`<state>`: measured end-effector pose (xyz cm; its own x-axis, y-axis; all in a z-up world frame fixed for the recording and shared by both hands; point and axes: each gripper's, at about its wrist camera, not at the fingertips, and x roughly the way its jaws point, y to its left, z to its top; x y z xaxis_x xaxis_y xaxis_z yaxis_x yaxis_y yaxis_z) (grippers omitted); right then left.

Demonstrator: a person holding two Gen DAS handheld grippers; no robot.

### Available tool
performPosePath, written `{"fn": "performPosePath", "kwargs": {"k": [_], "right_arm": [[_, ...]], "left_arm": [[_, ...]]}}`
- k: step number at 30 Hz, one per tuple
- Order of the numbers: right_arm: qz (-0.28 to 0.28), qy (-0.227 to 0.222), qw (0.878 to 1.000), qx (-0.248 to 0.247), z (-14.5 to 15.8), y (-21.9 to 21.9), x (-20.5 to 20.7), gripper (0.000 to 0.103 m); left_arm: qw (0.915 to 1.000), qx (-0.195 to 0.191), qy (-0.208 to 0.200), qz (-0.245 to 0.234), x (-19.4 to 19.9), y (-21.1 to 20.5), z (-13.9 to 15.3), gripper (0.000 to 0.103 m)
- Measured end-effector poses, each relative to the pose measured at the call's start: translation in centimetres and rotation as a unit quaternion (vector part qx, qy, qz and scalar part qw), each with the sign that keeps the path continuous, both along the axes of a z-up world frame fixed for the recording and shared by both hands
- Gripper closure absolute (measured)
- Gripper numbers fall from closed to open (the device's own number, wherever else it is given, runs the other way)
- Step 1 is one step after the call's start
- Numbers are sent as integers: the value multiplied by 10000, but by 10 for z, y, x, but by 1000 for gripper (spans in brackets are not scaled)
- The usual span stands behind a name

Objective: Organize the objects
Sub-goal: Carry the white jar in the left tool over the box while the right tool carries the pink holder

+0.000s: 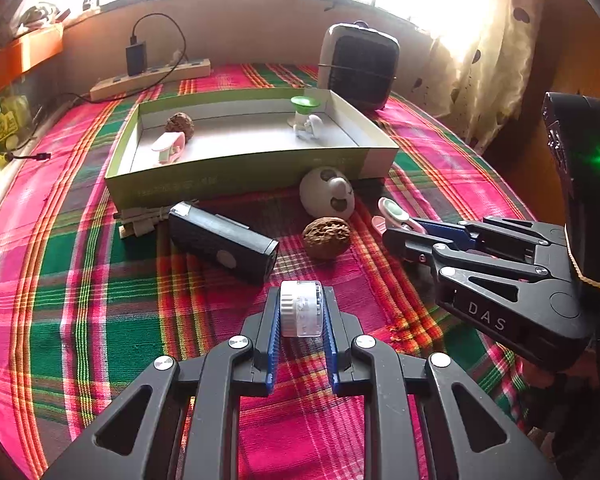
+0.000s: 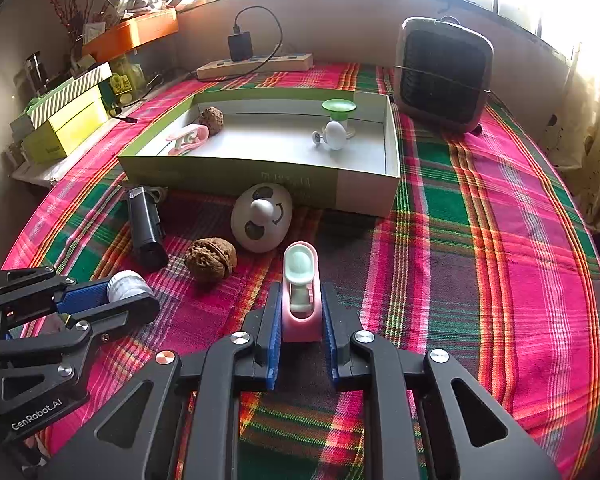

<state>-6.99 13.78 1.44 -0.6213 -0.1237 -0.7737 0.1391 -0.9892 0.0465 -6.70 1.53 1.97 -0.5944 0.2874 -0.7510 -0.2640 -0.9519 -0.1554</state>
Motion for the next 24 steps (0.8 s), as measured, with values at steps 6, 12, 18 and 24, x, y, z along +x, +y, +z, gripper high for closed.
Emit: {"fn": "performPosePath", "kwargs": {"k": [6, 12, 18, 24], "right_arm": [[-76, 80, 9999, -1, 5, 5, 4, 85], [-79, 136, 9999, -6, 11, 5, 7, 85], [-110, 219, 9997, -35, 20, 7, 9, 85], [-102, 305, 9995, -40, 31, 7, 4, 85]], "left_arm": [[10000, -15, 74, 30, 2, 1, 6, 86], [9998, -6, 176, 19, 3, 1, 15, 86], [9996, 20, 267, 87, 0, -6, 25, 86], [9991, 77, 365, 196, -8, -15, 35, 86]]}}
